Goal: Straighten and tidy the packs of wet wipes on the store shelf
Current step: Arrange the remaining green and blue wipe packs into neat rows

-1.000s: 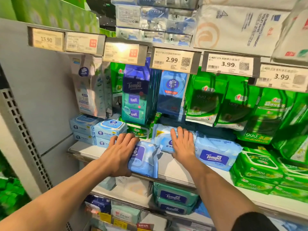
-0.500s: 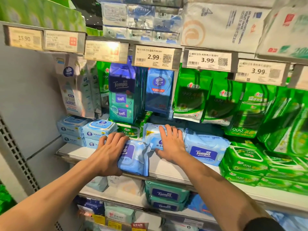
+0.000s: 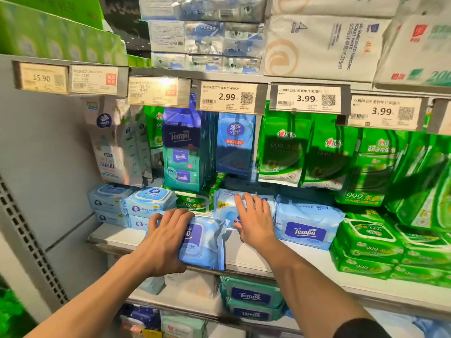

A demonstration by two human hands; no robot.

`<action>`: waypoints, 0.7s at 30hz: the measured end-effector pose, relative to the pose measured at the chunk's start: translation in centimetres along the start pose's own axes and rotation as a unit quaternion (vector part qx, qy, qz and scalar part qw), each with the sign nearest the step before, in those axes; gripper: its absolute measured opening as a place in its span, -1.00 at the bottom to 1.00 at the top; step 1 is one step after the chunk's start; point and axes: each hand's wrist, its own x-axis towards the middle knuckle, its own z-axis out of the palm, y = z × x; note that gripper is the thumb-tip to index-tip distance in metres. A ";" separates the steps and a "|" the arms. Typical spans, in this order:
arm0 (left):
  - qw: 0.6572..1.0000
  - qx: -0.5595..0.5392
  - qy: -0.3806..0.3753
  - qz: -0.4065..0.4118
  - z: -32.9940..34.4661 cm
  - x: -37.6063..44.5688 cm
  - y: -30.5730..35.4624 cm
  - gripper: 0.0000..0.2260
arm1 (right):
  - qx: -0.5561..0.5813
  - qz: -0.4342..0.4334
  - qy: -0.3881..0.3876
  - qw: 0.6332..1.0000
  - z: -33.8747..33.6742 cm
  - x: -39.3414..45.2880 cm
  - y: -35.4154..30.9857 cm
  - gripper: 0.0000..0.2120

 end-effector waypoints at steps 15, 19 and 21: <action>1.000 0.015 0.010 -0.011 -1.0 -0.6 1.8 -0.08 | 0.142 -0.037 -0.121 0.982 -5.2 -0.8 0.5 -0.06; 0.999 0.006 0.038 -0.009 -1.0 -0.4 3.8 -0.13 | 0.352 -0.054 -0.059 0.933 -9.9 -2.3 0.0 -0.26; 0.998 -0.007 0.058 -0.006 -0.8 0.1 5.6 -0.16 | 0.305 -0.108 -0.103 0.941 -11.8 -3.6 -0.3 -0.11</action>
